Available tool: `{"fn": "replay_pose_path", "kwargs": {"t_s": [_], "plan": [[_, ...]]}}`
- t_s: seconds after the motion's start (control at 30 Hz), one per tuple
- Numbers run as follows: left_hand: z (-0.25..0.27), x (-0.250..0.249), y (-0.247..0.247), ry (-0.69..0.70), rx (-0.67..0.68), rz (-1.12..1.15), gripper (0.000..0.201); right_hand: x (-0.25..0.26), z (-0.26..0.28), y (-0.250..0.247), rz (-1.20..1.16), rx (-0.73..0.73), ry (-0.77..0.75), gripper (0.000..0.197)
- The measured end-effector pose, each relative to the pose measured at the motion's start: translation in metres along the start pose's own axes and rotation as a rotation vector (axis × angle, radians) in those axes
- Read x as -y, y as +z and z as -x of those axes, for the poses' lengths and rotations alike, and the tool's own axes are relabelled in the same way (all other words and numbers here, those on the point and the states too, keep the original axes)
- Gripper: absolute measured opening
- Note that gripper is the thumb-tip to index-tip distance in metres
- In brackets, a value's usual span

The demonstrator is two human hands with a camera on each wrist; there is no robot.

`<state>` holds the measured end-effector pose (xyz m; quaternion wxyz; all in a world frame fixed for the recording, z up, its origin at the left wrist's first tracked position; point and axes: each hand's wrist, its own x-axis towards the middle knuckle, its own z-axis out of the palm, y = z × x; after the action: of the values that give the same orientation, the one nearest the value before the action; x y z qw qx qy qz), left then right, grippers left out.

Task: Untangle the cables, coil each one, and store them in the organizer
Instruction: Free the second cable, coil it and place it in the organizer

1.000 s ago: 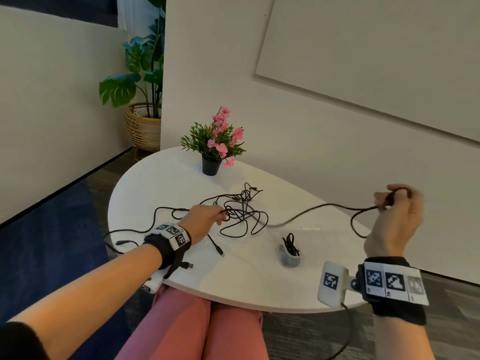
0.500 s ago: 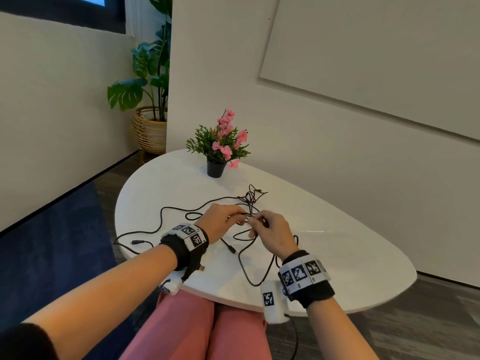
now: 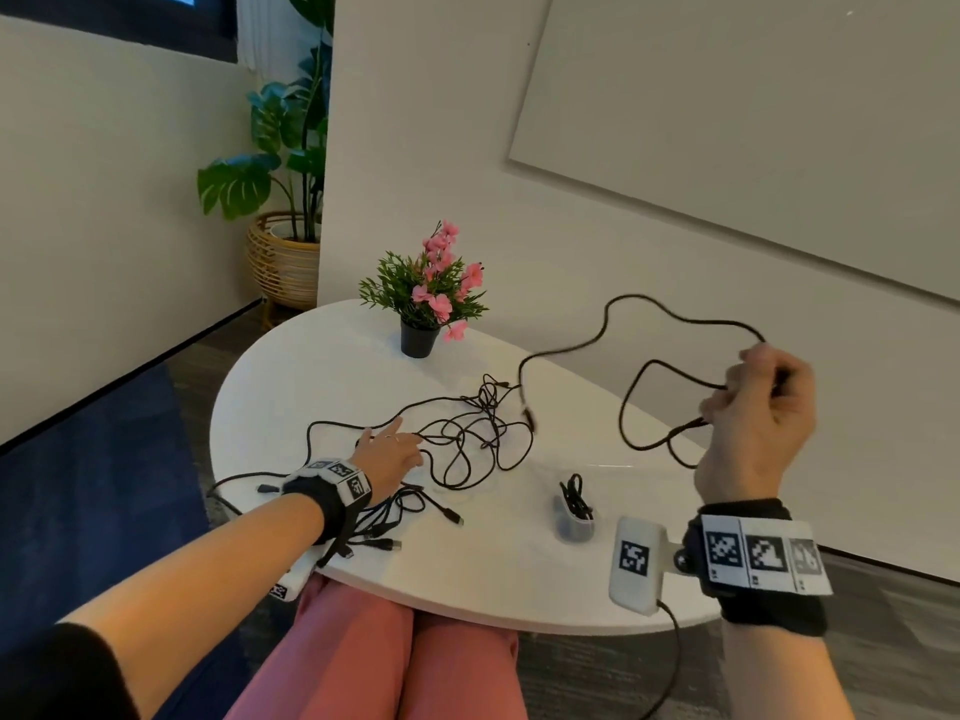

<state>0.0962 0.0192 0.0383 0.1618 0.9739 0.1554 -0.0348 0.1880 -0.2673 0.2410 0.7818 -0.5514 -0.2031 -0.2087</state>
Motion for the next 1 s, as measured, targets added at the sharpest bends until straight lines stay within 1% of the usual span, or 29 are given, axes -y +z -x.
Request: {"fn": "replay_pose_path", "kwargs": {"t_s": [0.03, 0.1, 0.17, 0.2, 0.27, 0.3, 0.37, 0.4, 0.43, 0.47, 0.5, 0.6, 0.67, 0.7, 0.73, 0.8, 0.83, 0.87, 0.93, 1.0], "plan": [[0.003, -0.004, -0.002, -0.013, 0.032, -0.054, 0.04, 0.002, -0.004, -0.003, -0.001, -0.005, -0.006, 0.02], [0.009, -0.011, -0.005, -0.032, 0.08, -0.076, 0.052, 0.003, -0.007, -0.006, 0.008, 0.013, 0.006, 0.019], [0.013, -0.016, -0.007, -0.007, 0.107, -0.096, 0.062, 0.0, -0.003, -0.006, 0.025, 0.055, 0.014, 0.02], [0.016, -0.018, -0.009, 0.023, 0.099, -0.116, 0.062, -0.002, 0.001, -0.004, 0.035, 0.081, 0.021, 0.02], [0.022, -0.024, -0.019, 0.089, 0.015, -0.138, 0.052, -0.008, 0.01, -0.002, 0.045, 0.129, 0.057, 0.02], [0.025, -0.028, -0.025, 0.118, -0.062, -0.117, 0.046, -0.011, 0.015, 0.0, 0.045, 0.153, 0.082, 0.019], [0.029, -0.036, -0.038, 0.178, -0.272, 0.0, 0.038, -0.017, 0.023, 0.004, 0.038, 0.192, 0.135, 0.017], [0.03, -0.04, -0.044, 0.205, -0.373, 0.079, 0.038, -0.019, 0.026, 0.007, 0.035, 0.213, 0.157, 0.016], [0.031, -0.045, -0.048, 0.223, -0.44, 0.161, 0.039, -0.021, 0.03, 0.009, 0.03, 0.233, 0.176, 0.016], [0.031, -0.051, -0.051, 0.231, -0.469, 0.242, 0.043, -0.021, 0.033, 0.012, 0.02, 0.253, 0.191, 0.015], [0.032, -0.056, -0.051, 0.231, -0.46, 0.313, 0.05, -0.022, 0.036, 0.014, 0.003, 0.274, 0.204, 0.016], [0.035, -0.068, -0.045, 0.207, -0.389, 0.445, 0.076, -0.02, 0.041, 0.016, -0.073, 0.315, 0.238, 0.014], [0.037, -0.07, -0.039, 0.181, -0.373, 0.506, 0.082, -0.02, 0.04, 0.014, -0.102, 0.318, 0.269, 0.015], [0.037, -0.069, -0.037, 0.164, -0.364, 0.536, 0.078, -0.021, 0.04, 0.012, -0.112, 0.314, 0.283, 0.015], [0.038, -0.067, -0.036, 0.15, -0.354, 0.554, 0.069, -0.021, 0.038, 0.011, -0.121, 0.304, 0.294, 0.016], [0.04, -0.063, -0.035, 0.13, -0.34, 0.545, 0.036, -0.023, 0.035, 0.005, -0.128, 0.267, 0.309, 0.02], [0.041, -0.061, -0.037, 0.12, -0.325, 0.548, 0.023, -0.024, 0.033, 0.003, -0.132, 0.241, 0.32, 0.021], [0.043, -0.059, -0.04, 0.11, -0.305, 0.558, 0.021, -0.025, 0.03, 0.0, -0.14, 0.214, 0.335, 0.021], [0.046, -0.055, -0.047, 0.096, -0.273, 0.599, 0.026, -0.033, 0.025, -0.003, -0.165, 0.169, 0.389, 0.022], [0.05, -0.052, -0.055, 0.086, -0.317, 0.655, 0.029, -0.048, 0.024, -0.002, -0.173, 0.149, 0.478, 0.023]]}}
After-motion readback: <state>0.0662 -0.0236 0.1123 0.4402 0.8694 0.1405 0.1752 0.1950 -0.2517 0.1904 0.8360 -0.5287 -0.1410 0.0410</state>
